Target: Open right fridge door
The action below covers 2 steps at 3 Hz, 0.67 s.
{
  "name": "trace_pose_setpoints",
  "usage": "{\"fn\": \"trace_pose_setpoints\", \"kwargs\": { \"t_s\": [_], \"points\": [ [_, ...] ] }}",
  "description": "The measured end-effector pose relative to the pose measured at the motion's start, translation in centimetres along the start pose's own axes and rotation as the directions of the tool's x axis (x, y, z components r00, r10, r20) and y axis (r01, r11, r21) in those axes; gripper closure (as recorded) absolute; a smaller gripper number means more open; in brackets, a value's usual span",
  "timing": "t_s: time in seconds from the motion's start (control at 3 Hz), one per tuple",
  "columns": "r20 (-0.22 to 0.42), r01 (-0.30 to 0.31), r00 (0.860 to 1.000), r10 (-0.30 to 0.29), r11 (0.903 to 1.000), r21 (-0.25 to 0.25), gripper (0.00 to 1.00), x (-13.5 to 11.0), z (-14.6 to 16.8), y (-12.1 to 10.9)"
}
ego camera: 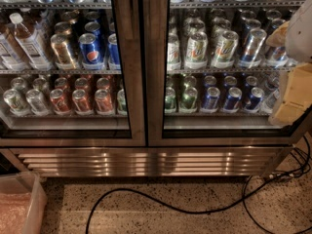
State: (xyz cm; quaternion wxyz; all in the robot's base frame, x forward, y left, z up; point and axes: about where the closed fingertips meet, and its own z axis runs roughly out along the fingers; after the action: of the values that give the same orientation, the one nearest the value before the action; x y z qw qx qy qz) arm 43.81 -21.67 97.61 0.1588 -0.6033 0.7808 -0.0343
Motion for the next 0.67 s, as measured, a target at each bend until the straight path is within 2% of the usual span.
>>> {"fn": "trace_pose_setpoints", "kwargs": {
  "t_s": [0.67],
  "points": [
    [0.020,0.003,1.000,-0.003,0.9999,0.015,0.00,-0.06,-0.39,0.13]
  ]
}}
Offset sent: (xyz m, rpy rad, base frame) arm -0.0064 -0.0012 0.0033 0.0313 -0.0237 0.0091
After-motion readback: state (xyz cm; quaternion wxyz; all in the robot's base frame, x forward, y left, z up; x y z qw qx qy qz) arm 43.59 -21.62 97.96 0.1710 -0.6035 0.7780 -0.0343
